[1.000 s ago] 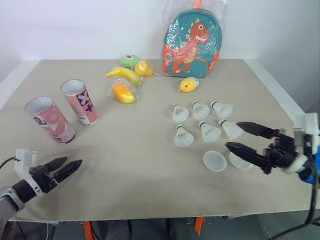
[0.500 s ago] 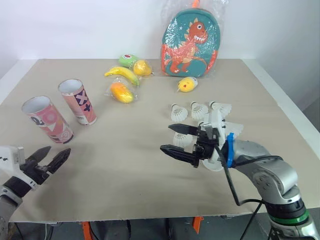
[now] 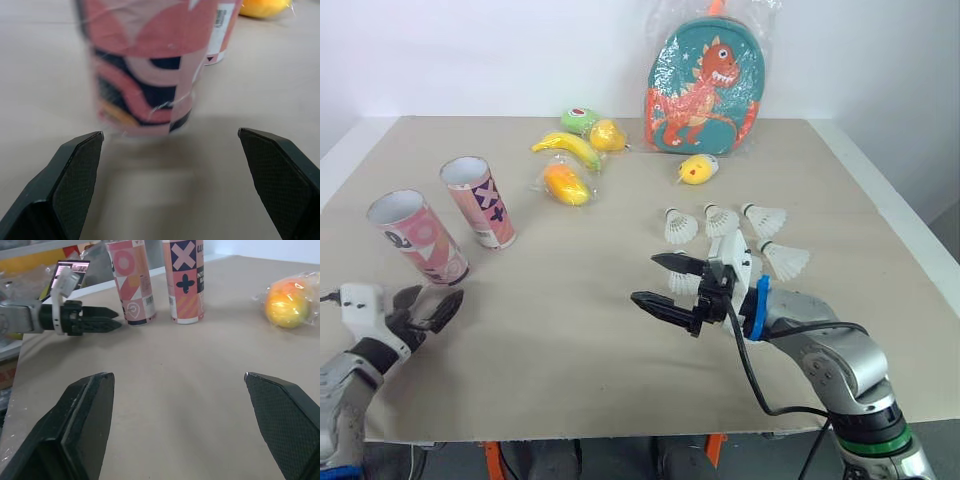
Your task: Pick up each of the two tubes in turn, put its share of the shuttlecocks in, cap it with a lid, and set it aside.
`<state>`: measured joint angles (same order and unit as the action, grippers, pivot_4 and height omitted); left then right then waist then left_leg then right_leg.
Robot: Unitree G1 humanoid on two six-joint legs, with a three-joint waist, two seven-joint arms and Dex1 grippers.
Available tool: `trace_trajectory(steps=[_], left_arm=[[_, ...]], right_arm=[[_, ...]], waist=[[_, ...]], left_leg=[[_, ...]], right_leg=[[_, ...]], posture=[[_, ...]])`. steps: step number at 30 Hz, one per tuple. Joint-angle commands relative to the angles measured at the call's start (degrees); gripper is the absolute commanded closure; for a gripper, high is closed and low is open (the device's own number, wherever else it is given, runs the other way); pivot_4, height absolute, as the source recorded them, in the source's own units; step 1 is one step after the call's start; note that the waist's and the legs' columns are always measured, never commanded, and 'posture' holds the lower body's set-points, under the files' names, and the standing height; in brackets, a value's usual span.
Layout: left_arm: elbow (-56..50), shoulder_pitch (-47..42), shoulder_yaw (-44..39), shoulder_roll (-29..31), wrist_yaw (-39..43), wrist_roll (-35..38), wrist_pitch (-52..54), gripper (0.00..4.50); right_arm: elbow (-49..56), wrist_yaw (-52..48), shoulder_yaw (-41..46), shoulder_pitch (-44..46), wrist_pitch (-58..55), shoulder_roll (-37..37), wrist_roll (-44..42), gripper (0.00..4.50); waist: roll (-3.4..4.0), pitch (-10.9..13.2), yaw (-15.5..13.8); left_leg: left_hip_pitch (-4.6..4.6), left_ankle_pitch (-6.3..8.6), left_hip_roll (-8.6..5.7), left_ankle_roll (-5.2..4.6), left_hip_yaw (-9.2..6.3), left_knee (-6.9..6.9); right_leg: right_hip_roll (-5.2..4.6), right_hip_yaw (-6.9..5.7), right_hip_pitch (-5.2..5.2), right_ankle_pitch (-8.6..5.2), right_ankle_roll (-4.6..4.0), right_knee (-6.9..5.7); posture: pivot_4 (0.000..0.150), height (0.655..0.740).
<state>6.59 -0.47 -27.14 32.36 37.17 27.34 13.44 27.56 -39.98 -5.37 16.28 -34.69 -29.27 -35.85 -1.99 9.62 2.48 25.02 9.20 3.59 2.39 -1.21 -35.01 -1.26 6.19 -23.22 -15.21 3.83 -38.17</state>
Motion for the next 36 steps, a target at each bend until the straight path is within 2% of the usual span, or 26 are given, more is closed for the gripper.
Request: trace_trajectory(steps=[1,10,15,22,32,33,34,35,36], left_arm=[[5.3,-4.3,1.2,1.6,0.5,-3.0,-4.3,0.0],[20.9,-15.6,3.9,2.8,1.1,-7.7,-11.7,0.0],[25.1,-21.2,5.1,3.2,2.1,-8.3,-15.1,0.0],[26.5,-23.2,4.2,4.1,4.3,-7.4,-16.2,0.0],[25.0,-20.5,4.5,3.2,4.9,-7.4,-16.3,0.0],[24.9,-20.4,4.5,3.2,4.9,-7.3,-16.4,0.53],[24.8,-20.4,4.5,3.1,4.7,-7.3,-16.4,0.7],[24.7,-20.3,4.5,3.1,4.5,-7.3,-16.4,1.19],[24.7,-20.3,4.5,3.1,4.5,-7.4,-16.4,1.34]], right_arm=[[5.9,1.3,2.7,-1.2,0.3,0.3,-2.1,0.05],[11.1,4.4,4.6,-4.4,-0.8,-0.4,-3.6,0.05],[12.6,4.9,5.6,-5.9,-1.0,-1.0,-3.9,0.05],[13.6,5.0,6.1,-7.5,-0.6,-1.6,-4.5,0.05],[13.4,4.7,5.6,-7.2,-0.5,-1.9,-4.7,0.05],[13.4,4.7,5.5,-7.0,-0.5,-1.9,-4.7,0.0],[13.3,4.7,5.4,-6.8,-0.6,-2.0,-4.7,0.0],[13.3,4.7,5.3,-6.7,-0.6,-2.0,-4.7,0.0],[13.3,4.7,5.3,-6.6,-0.7,-2.0,-4.7,0.0]], waist=[[0.0,0.0,0.0],[-0.04,0.0,0.1],[-0.11,-0.1,0.0],[-0.12,-0.1,0.1],[-0.13,-0.1,0.1],[-0.13,-0.1,0.1],[-0.14,-0.1,0.1],[-0.14,-0.1,0.1],[-0.14,-0.1,0.1]], left_leg=[[0.0,0.0,0.01,0.0,0.0,0.0],[0.01,-0.01,0.0,0.01,-0.02,0.01],[0.04,-0.04,0.0,0.03,-0.03,0.0],[0.05,-0.04,0.0,0.04,-0.02,0.01],[0.04,-0.04,0.0,0.04,-0.04,0.0],[0.04,-0.04,0.0,0.04,-0.04,0.0],[0.05,-0.05,0.0,0.04,-0.04,0.0],[0.05,-0.05,0.0,0.04,-0.04,0.0],[0.04,-0.05,-0.01,0.04,-0.04,0.0]], right_leg=[[0.01,-0.01,-0.01,0.02,0.03,0.0],[0.01,-0.01,0.01,0.07,0.03,-0.01],[0.01,-0.01,0.01,0.1,0.11,0.0],[0.02,0.0,0.01,0.1,0.06,-0.01],[0.03,0.0,0.02,0.11,0.07,-0.01],[0.02,0.0,0.02,0.11,0.07,-0.01],[0.02,0.0,0.02,0.11,0.08,-0.01],[0.02,0.0,0.02,0.11,0.08,-0.01],[0.01,0.0,0.03,0.11,0.09,-0.01]], posture=[[0.15,0.7347],[0.15,0.7347],[0.15,0.7347],[0.15,0.7347],[0.15,0.7347],[0.15,0.7347],[0.15,0.7347],[0.15,0.7347],[0.15,0.7347]])
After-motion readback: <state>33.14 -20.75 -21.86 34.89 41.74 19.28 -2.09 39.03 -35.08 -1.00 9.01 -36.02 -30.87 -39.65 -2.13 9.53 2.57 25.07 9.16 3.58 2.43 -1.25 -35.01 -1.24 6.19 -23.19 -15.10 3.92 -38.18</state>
